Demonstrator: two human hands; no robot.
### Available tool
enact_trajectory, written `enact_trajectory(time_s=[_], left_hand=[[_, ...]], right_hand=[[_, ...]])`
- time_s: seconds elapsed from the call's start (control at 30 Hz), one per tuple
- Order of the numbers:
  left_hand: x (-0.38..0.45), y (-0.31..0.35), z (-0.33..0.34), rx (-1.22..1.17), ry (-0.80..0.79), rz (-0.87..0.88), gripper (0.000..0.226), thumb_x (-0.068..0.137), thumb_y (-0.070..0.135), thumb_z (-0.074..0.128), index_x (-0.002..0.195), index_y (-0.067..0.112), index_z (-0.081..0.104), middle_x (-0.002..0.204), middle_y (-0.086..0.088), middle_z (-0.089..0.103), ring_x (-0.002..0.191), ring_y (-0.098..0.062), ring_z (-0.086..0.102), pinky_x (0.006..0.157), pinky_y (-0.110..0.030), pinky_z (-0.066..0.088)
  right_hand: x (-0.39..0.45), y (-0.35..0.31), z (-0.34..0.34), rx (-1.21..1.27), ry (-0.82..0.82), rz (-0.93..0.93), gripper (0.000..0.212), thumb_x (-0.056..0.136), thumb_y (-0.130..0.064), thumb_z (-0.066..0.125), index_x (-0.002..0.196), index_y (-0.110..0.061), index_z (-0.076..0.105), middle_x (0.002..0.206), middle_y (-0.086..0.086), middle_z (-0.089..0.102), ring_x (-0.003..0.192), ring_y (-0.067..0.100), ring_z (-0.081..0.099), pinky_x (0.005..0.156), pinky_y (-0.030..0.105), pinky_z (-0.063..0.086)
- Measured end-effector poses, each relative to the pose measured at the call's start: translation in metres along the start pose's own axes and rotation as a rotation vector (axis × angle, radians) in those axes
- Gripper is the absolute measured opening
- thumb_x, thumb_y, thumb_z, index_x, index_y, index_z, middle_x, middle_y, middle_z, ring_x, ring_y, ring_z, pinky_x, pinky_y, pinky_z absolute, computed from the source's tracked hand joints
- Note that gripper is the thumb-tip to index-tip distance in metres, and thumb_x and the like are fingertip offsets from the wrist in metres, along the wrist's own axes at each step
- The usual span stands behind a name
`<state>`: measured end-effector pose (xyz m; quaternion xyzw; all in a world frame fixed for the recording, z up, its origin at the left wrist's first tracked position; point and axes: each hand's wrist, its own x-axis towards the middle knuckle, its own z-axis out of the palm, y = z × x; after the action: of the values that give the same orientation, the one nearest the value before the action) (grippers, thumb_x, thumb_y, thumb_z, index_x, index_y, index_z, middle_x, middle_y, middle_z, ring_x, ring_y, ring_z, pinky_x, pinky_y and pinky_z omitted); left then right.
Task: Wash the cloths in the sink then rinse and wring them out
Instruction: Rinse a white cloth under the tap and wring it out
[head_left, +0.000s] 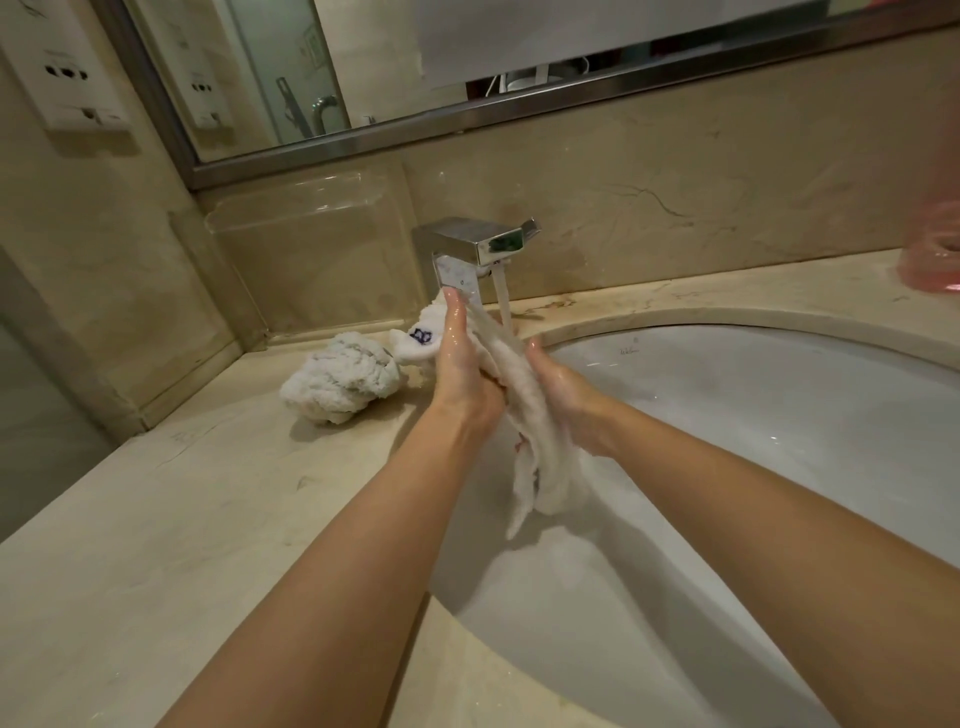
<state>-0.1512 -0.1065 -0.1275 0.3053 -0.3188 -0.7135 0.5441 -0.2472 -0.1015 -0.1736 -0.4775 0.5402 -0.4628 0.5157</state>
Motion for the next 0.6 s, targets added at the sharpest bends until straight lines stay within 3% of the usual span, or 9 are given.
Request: enact_trajectory(time_s=[0.07,0.13,0.2,0.27,0.33,0.43,0.5,0.53,0.6], left_hand=[[0.002,-0.003,0.001,-0.004,0.035,0.030,0.056,0.090,0.057,0.049,0.128,0.017,0.053,0.134,-0.009,0.052,0.127,-0.026,0.050,0.100,-0.039,0.040],[0.008,-0.004,-0.001,-0.049,0.110,0.046,0.038,0.091,0.052,0.055,0.104,0.017,0.061,0.117,-0.009,0.061,0.107,-0.024,0.061,0.100,-0.043,0.045],[0.014,-0.004,-0.005,-0.086,0.135,0.052,0.036,0.091,0.049,0.056,0.101,0.015,0.063,0.112,-0.011,0.066,0.097,-0.025,0.065,0.091,-0.047,0.052],[0.016,-0.004,-0.007,-0.093,0.160,0.074,0.040,0.094,0.047,0.053,0.105,0.010,0.063,0.108,-0.013,0.069,0.095,-0.026,0.067,0.084,-0.046,0.055],[0.015,-0.001,-0.006,-0.104,0.219,0.084,0.040,0.096,0.045,0.052,0.092,0.006,0.062,0.084,-0.009,0.070,0.078,-0.022,0.069,0.080,-0.042,0.057],[0.013,0.006,-0.006,-0.185,0.272,0.106,0.036,0.097,0.042,0.052,0.080,0.010,0.057,0.066,-0.004,0.057,0.064,-0.018,0.060,0.081,-0.040,0.058],[0.011,0.008,-0.008,-0.236,0.292,0.093,0.037,0.097,0.040,0.053,0.071,0.013,0.052,0.056,0.001,0.048,0.051,-0.013,0.048,0.062,-0.030,0.057],[0.009,0.009,-0.008,-0.266,0.285,0.076,0.041,0.097,0.041,0.053,0.066,0.015,0.048,0.051,0.003,0.042,0.045,-0.010,0.041,0.051,-0.023,0.049],[0.008,0.011,-0.008,-0.301,0.262,0.038,0.049,0.095,0.047,0.053,0.058,0.018,0.040,0.047,0.005,0.036,0.040,-0.010,0.034,0.047,-0.020,0.037]], right_hand=[[-0.004,-0.002,0.008,-0.080,0.093,-0.001,0.067,0.099,-0.060,0.015,0.140,-0.020,0.048,0.142,0.008,0.049,0.132,0.025,0.045,0.108,0.035,0.035],[-0.009,-0.006,0.013,-0.148,0.204,0.001,0.065,0.101,-0.057,0.017,0.139,-0.016,0.050,0.137,0.009,0.053,0.128,0.027,0.048,0.097,0.028,0.033],[-0.011,-0.009,0.013,-0.238,0.272,-0.031,0.060,0.103,-0.052,0.018,0.137,-0.016,0.052,0.135,0.012,0.054,0.126,0.029,0.048,0.089,0.028,0.031],[-0.012,-0.013,0.012,-0.303,0.270,-0.074,0.058,0.104,-0.049,0.018,0.137,-0.017,0.053,0.134,0.012,0.056,0.125,0.029,0.048,0.091,0.029,0.033],[-0.009,-0.015,0.016,-0.282,0.234,-0.109,0.058,0.103,-0.049,0.019,0.135,-0.016,0.055,0.134,0.011,0.057,0.125,0.027,0.049,0.095,0.029,0.034],[-0.004,-0.010,0.026,-0.208,0.190,-0.158,0.061,0.101,-0.055,0.022,0.132,-0.018,0.059,0.132,0.008,0.058,0.124,0.024,0.050,0.094,0.028,0.035],[-0.001,-0.006,0.031,-0.115,0.131,-0.186,0.063,0.098,-0.062,0.022,0.124,-0.024,0.064,0.127,0.004,0.061,0.122,0.021,0.052,0.099,0.031,0.038],[-0.001,-0.005,0.031,-0.049,0.088,-0.167,0.063,0.097,-0.064,0.020,0.116,-0.026,0.067,0.123,0.003,0.063,0.118,0.019,0.054,0.100,0.031,0.039],[-0.002,-0.007,0.025,0.094,0.001,-0.074,0.073,0.091,-0.072,0.018,0.105,-0.022,0.069,0.116,0.006,0.068,0.112,0.021,0.060,0.102,0.032,0.042]])
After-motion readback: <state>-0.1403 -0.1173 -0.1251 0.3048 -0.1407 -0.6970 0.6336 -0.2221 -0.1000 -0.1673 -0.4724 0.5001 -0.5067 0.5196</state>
